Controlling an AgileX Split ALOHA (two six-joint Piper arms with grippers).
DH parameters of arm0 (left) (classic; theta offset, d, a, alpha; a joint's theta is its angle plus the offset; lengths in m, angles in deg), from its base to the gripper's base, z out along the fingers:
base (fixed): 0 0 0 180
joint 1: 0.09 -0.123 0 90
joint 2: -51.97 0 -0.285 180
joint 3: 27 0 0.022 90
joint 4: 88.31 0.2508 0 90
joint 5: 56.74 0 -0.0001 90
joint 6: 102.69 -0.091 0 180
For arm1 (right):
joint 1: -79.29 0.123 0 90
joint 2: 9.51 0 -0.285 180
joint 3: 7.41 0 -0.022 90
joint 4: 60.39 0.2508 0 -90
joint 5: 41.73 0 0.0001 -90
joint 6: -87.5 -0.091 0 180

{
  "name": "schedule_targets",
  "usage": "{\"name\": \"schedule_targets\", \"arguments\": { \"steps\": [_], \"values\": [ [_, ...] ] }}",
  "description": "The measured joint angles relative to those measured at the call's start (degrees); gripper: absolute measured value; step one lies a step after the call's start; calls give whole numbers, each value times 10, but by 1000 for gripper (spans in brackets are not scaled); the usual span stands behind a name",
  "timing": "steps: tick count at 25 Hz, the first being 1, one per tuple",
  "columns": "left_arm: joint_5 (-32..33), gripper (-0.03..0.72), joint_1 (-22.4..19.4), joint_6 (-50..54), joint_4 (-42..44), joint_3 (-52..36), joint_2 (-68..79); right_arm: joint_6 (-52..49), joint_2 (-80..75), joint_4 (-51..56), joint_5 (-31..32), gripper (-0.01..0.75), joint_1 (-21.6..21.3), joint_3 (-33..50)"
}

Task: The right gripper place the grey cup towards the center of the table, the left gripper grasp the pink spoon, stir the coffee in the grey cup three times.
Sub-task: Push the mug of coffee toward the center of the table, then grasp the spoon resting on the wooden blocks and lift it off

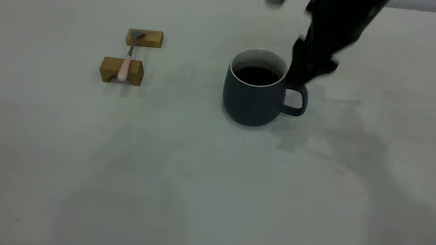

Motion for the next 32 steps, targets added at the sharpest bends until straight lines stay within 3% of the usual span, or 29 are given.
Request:
{"name": "schedule_targets", "arguments": {
  "steps": [5, 15, 19, 22, 29, 32],
  "values": [
    [0, 558, 0, 0, 0, 0, 0, -118, 128, -18, 97, 725, -5, 0],
    [0, 558, 0, 0, 0, 0, 0, -479, 386, -139, 376, 718, -8, 2],
    [0, 558, 0, 0, 0, 0, 0, -512, 464, -163, 386, 717, -8, 37],
    [0, 558, 0, 0, 0, 0, 0, -516, 534, -169, 388, 717, -8, 107],
    [0, 558, 0, 0, 0, 0, 0, -556, 770, -171, 391, 713, -8, 330],
    [0, 558, 0, 0, 0, 0, 0, -557, 903, -171, 360, 705, -10, 417]
  ]
}}
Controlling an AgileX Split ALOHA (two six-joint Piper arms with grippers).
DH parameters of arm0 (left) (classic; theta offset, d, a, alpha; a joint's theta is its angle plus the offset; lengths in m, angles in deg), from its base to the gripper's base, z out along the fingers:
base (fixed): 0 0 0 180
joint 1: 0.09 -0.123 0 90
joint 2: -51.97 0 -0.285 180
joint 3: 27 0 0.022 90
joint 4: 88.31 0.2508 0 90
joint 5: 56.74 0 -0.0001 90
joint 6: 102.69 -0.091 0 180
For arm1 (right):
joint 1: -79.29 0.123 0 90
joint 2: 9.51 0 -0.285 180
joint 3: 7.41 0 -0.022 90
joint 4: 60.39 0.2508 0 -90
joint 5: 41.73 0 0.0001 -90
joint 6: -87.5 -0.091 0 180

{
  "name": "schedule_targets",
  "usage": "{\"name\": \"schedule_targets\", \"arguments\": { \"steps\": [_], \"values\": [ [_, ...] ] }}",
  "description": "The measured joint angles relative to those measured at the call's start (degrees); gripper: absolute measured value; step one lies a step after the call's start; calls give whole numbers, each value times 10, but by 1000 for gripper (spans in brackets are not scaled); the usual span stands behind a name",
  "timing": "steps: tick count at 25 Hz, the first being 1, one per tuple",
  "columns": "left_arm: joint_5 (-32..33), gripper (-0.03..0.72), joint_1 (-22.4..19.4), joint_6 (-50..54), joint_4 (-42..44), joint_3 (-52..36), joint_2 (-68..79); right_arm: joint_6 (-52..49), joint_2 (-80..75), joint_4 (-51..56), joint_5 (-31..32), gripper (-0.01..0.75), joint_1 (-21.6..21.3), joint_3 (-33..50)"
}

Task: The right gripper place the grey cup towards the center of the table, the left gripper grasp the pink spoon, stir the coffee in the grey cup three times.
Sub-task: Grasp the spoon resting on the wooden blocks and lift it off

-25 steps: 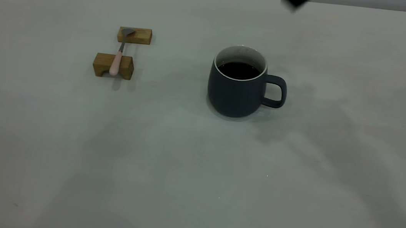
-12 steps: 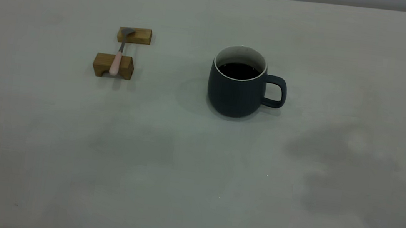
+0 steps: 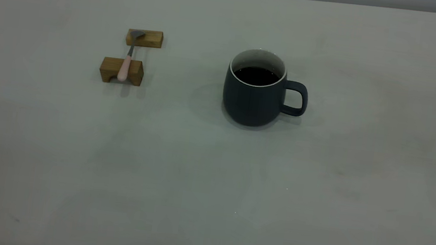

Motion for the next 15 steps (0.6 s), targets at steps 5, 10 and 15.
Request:
{"name": "schedule_targets", "arguments": {
  "steps": [5, 10, 15],
  "values": [
    [0, 558, 0, 0, 0, 0, 0, -1, 152, -1, -23, 695, -54, 73],
    [0, 558, 0, 0, 0, 0, 0, -1, 254, -2, -24, 685, -128, 100],
    [0, 558, 0, 0, 0, 0, 0, -1, 322, -10, -16, 676, -171, 104]
  ]
}}
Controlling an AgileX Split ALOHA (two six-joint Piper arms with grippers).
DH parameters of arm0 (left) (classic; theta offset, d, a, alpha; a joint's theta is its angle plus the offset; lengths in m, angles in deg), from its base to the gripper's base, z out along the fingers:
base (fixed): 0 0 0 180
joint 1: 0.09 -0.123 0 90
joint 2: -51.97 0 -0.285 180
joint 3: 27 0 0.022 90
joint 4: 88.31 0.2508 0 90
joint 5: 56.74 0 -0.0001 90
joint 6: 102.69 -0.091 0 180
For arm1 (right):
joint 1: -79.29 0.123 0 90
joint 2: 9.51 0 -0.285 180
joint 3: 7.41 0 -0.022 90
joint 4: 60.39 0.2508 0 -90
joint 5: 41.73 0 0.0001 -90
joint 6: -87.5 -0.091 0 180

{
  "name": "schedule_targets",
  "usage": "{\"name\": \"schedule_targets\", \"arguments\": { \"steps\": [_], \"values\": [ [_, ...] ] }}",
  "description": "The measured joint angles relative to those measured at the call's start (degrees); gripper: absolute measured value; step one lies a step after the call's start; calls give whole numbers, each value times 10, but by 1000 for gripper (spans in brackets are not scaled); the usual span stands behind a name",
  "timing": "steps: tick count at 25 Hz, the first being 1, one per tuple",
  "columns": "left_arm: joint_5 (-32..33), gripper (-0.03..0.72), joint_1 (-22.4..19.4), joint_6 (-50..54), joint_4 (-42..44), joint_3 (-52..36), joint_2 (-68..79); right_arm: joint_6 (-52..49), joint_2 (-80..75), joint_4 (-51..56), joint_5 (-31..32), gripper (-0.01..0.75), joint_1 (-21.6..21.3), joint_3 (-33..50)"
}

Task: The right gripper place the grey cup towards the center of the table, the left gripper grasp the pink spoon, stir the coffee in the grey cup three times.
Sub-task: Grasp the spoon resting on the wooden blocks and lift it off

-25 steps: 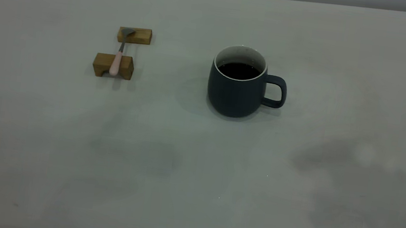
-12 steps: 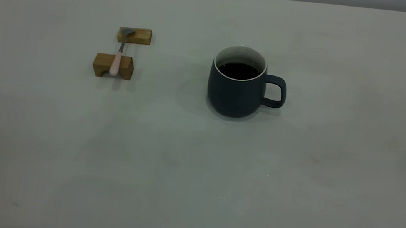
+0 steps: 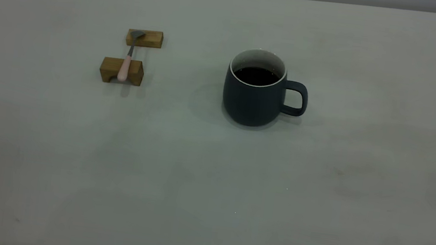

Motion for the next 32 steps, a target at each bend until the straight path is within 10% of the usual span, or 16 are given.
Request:
{"name": "schedule_targets", "arguments": {
  "steps": [14, 32],
  "values": [
    [0, 558, 0, 0, 0, 0, 0, -1, 26, 5, 5, 632, -16, 0],
    [0, 558, 0, 0, 0, 0, 0, -2, 26, 6, 7, 336, -16, 0]
  ]
}}
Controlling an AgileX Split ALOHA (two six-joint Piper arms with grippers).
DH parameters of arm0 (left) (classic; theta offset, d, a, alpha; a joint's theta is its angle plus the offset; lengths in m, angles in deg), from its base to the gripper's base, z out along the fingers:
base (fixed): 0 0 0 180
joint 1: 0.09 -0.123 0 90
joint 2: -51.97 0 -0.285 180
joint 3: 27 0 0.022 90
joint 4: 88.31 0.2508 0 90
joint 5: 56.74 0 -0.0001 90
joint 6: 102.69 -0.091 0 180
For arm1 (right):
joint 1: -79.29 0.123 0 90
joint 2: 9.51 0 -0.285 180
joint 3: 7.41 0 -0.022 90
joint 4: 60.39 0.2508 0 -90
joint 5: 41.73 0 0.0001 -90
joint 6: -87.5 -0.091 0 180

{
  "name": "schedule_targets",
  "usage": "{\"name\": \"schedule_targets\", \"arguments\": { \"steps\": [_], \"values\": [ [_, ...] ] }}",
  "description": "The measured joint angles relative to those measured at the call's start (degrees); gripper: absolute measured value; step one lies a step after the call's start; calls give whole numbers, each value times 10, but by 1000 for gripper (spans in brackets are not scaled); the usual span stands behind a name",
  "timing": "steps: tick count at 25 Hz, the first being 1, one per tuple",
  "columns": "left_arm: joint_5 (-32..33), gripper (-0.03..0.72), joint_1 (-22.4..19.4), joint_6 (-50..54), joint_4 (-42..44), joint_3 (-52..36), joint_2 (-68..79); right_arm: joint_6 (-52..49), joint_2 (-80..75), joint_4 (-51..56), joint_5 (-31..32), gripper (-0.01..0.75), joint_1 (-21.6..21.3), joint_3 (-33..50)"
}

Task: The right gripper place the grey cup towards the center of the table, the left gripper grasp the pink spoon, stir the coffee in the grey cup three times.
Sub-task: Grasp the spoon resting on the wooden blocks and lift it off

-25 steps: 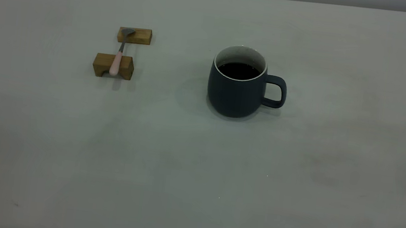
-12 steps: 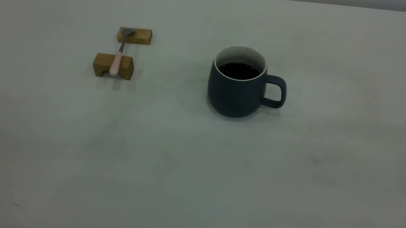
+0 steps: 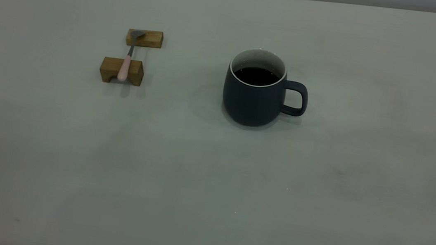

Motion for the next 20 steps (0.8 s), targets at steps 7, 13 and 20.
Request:
{"name": "schedule_targets", "arguments": {
  "steps": [7, 13, 20],
  "values": [
    [-6, 558, 0, 24, 13, 10, 7, 0, 0, 1, 0, 240, 0, 0],
    [-83, 604, 0, 21, 21, 59, 163, 0, 0, 1, 0, 226, 0, 0],
    [-231, 668, 0, 45, -11, 133, 466, 0, 0, 1, 0, 229, 0, 0]
  ]
}}
